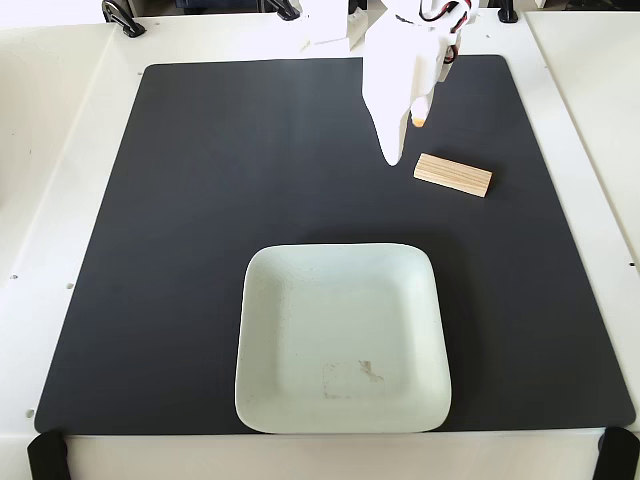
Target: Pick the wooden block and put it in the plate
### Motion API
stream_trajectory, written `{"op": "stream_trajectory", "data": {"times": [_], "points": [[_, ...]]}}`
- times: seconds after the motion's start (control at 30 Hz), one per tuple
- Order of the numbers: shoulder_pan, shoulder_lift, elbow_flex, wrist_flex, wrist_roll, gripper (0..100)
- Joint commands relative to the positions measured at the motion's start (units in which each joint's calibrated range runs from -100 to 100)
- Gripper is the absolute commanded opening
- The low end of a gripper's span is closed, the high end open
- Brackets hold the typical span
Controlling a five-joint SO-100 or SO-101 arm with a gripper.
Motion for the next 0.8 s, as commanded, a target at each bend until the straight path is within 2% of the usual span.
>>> {"op": "stream_trajectory", "data": {"times": [0.0, 0.23, 0.53, 0.77], "points": [[0.1, -0.1, -2.2, -0.1, 0.5, 37], [-4.5, 0.0, 1.9, -0.8, 0.2, 33], [-7.0, 0.3, 11.4, -16.2, 0.1, 33], [-7.6, 5.3, 8.7, -17.7, -1.8, 33]]}}
